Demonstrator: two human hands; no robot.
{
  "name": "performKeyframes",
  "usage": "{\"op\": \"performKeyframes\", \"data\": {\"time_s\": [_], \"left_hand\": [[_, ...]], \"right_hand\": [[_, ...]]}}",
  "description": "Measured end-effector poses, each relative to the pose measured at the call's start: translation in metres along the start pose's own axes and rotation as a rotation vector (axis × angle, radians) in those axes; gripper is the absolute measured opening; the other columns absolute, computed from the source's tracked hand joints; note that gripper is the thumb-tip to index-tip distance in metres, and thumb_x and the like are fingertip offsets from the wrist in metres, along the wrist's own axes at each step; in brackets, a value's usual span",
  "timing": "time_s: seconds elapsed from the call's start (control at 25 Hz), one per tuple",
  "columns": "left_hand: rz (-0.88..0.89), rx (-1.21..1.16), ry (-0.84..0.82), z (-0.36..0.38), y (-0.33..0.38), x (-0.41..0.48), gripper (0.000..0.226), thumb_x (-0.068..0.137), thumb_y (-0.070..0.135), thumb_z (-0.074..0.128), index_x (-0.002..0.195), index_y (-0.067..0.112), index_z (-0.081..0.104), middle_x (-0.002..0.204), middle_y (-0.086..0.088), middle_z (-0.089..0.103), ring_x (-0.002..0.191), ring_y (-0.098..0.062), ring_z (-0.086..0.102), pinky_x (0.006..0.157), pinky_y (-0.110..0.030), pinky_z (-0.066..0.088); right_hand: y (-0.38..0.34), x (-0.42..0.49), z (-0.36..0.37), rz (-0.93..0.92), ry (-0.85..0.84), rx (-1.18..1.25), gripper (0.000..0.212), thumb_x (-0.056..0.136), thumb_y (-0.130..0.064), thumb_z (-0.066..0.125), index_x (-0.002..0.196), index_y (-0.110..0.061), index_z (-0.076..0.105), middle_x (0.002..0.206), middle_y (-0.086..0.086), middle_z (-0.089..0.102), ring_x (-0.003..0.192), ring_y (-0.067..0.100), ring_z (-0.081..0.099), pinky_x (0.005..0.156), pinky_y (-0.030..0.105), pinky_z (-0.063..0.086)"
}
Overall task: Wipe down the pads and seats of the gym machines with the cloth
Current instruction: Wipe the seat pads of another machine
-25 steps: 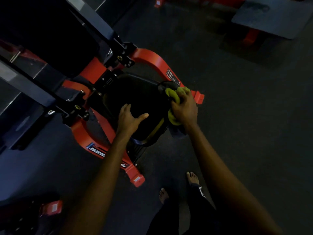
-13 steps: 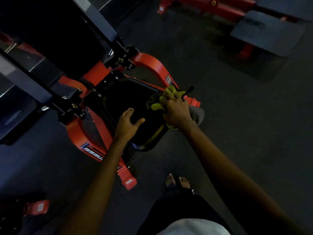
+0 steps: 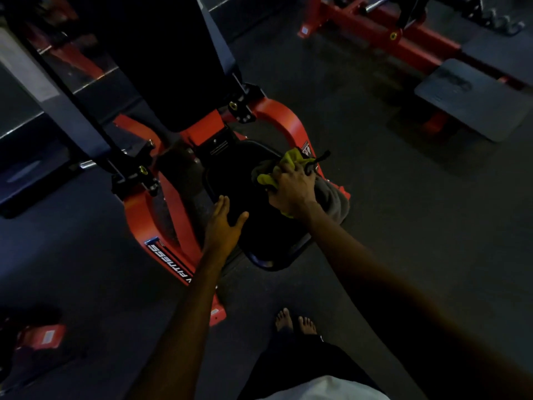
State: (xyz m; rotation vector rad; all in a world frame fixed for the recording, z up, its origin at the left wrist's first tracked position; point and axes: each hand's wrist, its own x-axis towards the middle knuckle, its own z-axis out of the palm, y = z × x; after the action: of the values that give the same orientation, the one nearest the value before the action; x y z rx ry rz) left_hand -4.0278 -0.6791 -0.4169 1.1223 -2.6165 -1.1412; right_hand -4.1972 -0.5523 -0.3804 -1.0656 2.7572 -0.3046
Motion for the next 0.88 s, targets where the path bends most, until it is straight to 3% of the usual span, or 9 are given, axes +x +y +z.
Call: {"op": "performKeyframes", "data": {"time_s": [0.08, 0.16, 0.24, 0.36, 0.44, 0.6, 0.68, 0.8, 0.88], "left_hand": [[0.021, -0.023, -0.014, 0.000, -0.004, 0.000, 0.070, 0.096, 0.029, 0.066, 0.153, 0.003, 0.035, 0.162, -0.012, 0.028, 0.151, -0.024, 0.025, 0.120, -0.027, 0.018], [0.051, -0.061, -0.033, -0.001, -0.012, -0.001, 0.067, 0.096, 0.023, 0.066, 0.152, 0.003, 0.036, 0.161, -0.013, 0.029, 0.150, -0.024, 0.027, 0.117, -0.021, 0.017], [0.064, -0.076, -0.023, -0.003, -0.020, 0.000, 0.068, 0.095, 0.030, 0.064, 0.151, 0.002, 0.038, 0.160, -0.013, 0.032, 0.148, -0.025, 0.031, 0.117, -0.020, 0.018], [0.068, -0.071, -0.003, -0.005, -0.028, 0.006, 0.087, 0.085, 0.057, 0.053, 0.151, 0.002, 0.037, 0.161, -0.014, 0.031, 0.147, -0.027, 0.033, 0.119, -0.031, 0.024], [0.090, -0.055, 0.010, -0.004, -0.030, 0.008, 0.092, 0.082, 0.062, 0.047, 0.151, 0.002, 0.038, 0.160, -0.014, 0.032, 0.146, -0.029, 0.034, 0.119, -0.036, 0.027], [0.104, -0.063, 0.005, 0.000, -0.034, 0.009, 0.090, 0.084, 0.063, 0.044, 0.151, 0.004, 0.038, 0.159, -0.015, 0.034, 0.145, -0.032, 0.036, 0.116, -0.046, 0.035], [0.102, -0.081, -0.015, 0.000, -0.035, 0.009, 0.090, 0.085, 0.064, 0.044, 0.153, 0.006, 0.035, 0.161, -0.012, 0.031, 0.147, -0.029, 0.033, 0.117, -0.046, 0.034], [0.107, -0.079, -0.041, -0.004, -0.036, 0.012, 0.086, 0.088, 0.060, 0.050, 0.155, 0.009, 0.032, 0.164, -0.008, 0.025, 0.150, -0.024, 0.028, 0.120, -0.044, 0.029], [0.128, -0.050, -0.045, -0.005, -0.036, 0.013, 0.084, 0.090, 0.058, 0.050, 0.154, 0.007, 0.032, 0.164, -0.010, 0.025, 0.150, -0.025, 0.027, 0.120, -0.043, 0.028]], "right_hand": [[-0.014, -0.024, 0.009, -0.099, 0.051, 0.002, 0.045, 0.076, -0.052, 0.060, 0.111, -0.025, 0.069, 0.125, 0.005, 0.060, 0.127, 0.037, 0.052, 0.104, 0.060, 0.035], [-0.024, -0.039, 0.016, -0.264, -0.035, -0.046, 0.055, 0.079, -0.057, 0.052, 0.125, -0.028, 0.066, 0.143, 0.003, 0.054, 0.139, 0.033, 0.043, 0.112, 0.059, 0.029], [-0.015, -0.022, 0.013, -0.370, -0.078, -0.086, 0.056, 0.085, -0.057, 0.051, 0.133, -0.030, 0.061, 0.154, 0.001, 0.046, 0.144, 0.029, 0.039, 0.114, 0.055, 0.028], [0.009, 0.031, 0.009, -0.289, 0.002, -0.062, 0.049, 0.084, -0.059, 0.046, 0.117, -0.028, 0.065, 0.142, 0.003, 0.053, 0.134, 0.034, 0.049, 0.102, 0.054, 0.038], [-0.005, 0.059, 0.013, -0.177, -0.025, -0.066, 0.049, 0.083, -0.061, 0.046, 0.114, -0.027, 0.065, 0.137, 0.002, 0.053, 0.132, 0.035, 0.048, 0.102, 0.057, 0.038], [-0.069, 0.084, 0.032, -0.376, -0.210, -0.143, 0.054, 0.092, -0.060, 0.055, 0.137, -0.031, 0.058, 0.155, -0.001, 0.043, 0.143, 0.030, 0.038, 0.115, 0.058, 0.028], [-0.061, 0.101, 0.029, -0.441, -0.201, -0.101, 0.053, 0.092, -0.065, 0.053, 0.134, -0.034, 0.060, 0.152, -0.003, 0.045, 0.144, 0.029, 0.037, 0.114, 0.058, 0.030], [-0.030, 0.126, 0.018, -0.209, -0.121, -0.046, 0.059, 0.088, -0.072, 0.045, 0.128, -0.030, 0.057, 0.143, 0.002, 0.047, 0.136, 0.036, 0.045, 0.105, 0.053, 0.042], [-0.035, 0.126, 0.019, -0.051, -0.114, -0.039, 0.054, 0.090, -0.063, 0.053, 0.129, -0.025, 0.058, 0.143, 0.008, 0.049, 0.130, 0.038, 0.049, 0.100, 0.051, 0.042]]}}
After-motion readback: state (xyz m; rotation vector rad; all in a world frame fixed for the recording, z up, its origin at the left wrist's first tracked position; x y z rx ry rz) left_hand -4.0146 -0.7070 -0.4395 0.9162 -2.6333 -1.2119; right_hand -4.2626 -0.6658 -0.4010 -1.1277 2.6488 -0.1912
